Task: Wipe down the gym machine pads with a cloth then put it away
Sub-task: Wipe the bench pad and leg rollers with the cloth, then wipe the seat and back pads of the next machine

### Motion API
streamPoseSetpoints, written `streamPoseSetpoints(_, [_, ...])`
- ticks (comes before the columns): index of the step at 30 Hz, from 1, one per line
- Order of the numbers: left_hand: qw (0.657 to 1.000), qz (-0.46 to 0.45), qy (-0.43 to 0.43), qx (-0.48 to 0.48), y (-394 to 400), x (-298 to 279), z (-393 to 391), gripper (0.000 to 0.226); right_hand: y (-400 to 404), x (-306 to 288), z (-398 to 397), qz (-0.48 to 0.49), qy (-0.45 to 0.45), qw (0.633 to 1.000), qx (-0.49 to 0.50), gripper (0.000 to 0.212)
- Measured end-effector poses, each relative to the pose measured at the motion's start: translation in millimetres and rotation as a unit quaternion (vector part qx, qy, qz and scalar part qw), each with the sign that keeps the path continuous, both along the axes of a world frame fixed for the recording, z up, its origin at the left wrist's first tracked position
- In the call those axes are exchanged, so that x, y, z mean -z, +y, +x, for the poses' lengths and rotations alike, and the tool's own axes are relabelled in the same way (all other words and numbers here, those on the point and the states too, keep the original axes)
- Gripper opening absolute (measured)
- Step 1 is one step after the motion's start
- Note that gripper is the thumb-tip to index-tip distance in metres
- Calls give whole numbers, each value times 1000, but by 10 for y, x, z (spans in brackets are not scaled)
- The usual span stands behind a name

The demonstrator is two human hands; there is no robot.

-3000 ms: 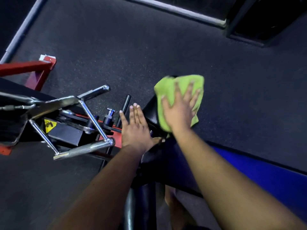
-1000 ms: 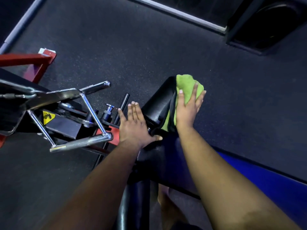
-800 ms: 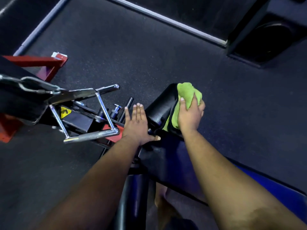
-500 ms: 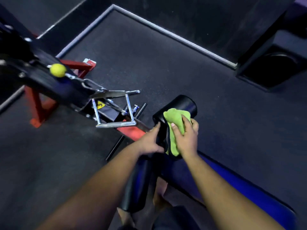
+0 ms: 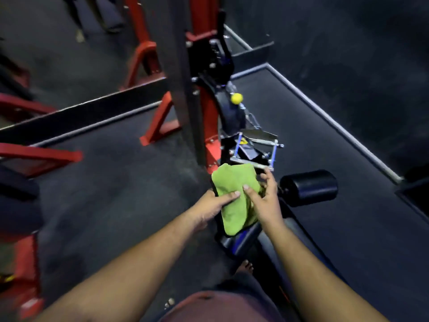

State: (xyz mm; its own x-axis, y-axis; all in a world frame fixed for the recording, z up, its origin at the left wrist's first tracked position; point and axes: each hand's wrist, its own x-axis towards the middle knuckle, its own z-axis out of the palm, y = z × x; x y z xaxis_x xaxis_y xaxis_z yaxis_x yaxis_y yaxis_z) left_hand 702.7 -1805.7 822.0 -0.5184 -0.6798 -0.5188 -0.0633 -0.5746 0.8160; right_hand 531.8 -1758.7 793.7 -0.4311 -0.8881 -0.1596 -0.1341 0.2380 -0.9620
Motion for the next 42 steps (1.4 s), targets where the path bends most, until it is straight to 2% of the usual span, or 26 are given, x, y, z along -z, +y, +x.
streamPoseSetpoints(2, [1000, -12, 4, -26, 44, -77, 563, 45, -53, -112, 449, 46, -69, 996, -38, 101])
streamPoseSetpoints(4, [998, -21, 16, -50, 108, -170, 1074, 48, -110, -182, 911, 66, -169, 980, -79, 103])
streamPoseSetpoints(5, [997, -32, 19, -63, 165, -224, 1391, 47, -127, -260, 1238, 71, -226, 967, -97, 99])
streamPoseSetpoints(6, [996, -37, 24, -75, 209, -257, 1640, 45, -140, -301, 1502, 70, -263, 955, -117, 85])
streamPoseSetpoints(7, [994, -44, 22, -93, 263, -301, 1966, 42, -173, -338, 1824, 70, -274, 949, -137, 61])
streamPoseSetpoints(8, [993, -50, 17, -109, 310, -342, 2201, 40, -192, -365, 2058, 64, -274, 947, -154, 35])
streamPoseSetpoints(9, [989, -52, 10, -137, 355, -350, 2456, 41, -211, -374, 2288, 56, -266, 947, -170, 20])
streamPoseSetpoints(10, [983, -58, -1, -174, 409, -356, 2748, 43, -243, -384, 2550, 50, -257, 947, -188, 18])
streamPoseSetpoints(16, [913, -98, -101, -382, 709, -278, 4074, 40, -473, -419, 3748, 39, -183, 943, -274, 50])
streamPoseSetpoints(20, [862, -100, -128, -480, 849, -183, 4689, 41, -709, -420, 4471, 72, -170, 910, -371, 70])
streamPoseSetpoints(22, [831, -96, -134, -531, 868, -137, 4932, 41, -837, -391, 4801, 91, -172, 884, -424, 68])
streamPoseSetpoints(26, [769, -103, -197, -599, 840, -34, 5361, 74, -1102, -348, 5413, 118, -181, 846, -487, 59])
streamPoseSetpoints(27, [751, -103, -222, -614, 816, -17, 5477, 76, -1194, -341, 5589, 121, -183, 838, -500, 58])
streamPoseSetpoints(31, [692, -102, -290, -653, 836, -108, 5806, 47, -1373, -321, 6152, 118, -177, 820, -531, 50])
streamPoseSetpoints(35, [644, -89, -334, -682, 1005, -134, 6245, 45, -1345, -273, 6731, 111, -156, 802, -566, 51])
streamPoseSetpoints(39, [630, -71, -301, -713, 1267, -58, 6670, 34, -1165, -229, 7215, 68, -90, 804, -584, 42])
streamPoseSetpoints(42, [631, -63, -272, -724, 1531, 72, 7056, 31, -927, -126, 7686, 33, -32, 803, -594, 45])
